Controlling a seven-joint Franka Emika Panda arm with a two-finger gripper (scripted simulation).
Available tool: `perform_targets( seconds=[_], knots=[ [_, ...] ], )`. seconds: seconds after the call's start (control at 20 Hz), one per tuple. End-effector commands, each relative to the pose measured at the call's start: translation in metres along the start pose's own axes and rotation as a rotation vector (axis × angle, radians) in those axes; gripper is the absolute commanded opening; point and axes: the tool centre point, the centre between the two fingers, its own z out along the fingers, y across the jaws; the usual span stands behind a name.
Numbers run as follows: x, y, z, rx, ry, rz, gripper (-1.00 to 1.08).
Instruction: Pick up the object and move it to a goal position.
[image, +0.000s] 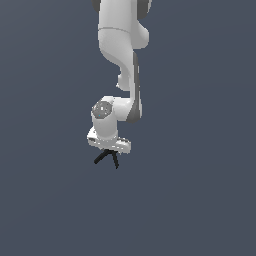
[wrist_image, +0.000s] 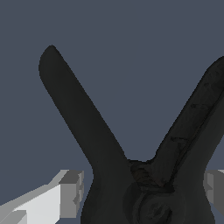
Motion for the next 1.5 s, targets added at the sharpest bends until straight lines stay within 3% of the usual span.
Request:
perform_targets(
  seconds=[0.0, 0.5, 1.1, 1.45],
  knots=[
    [0.000, 0.000, 0.001, 0.000, 0.000, 0.000, -1.00],
    [-0.002, -0.012, -0.014, 0.000, 0.000, 0.000, -1.00],
    [-0.010, -0.076, -0.091, -0.001, 0.000, 0.001, -1.00],
    [-0.011, -0.093, -0.111, -0.001, 0.000, 0.001, -1.00]
  ],
)
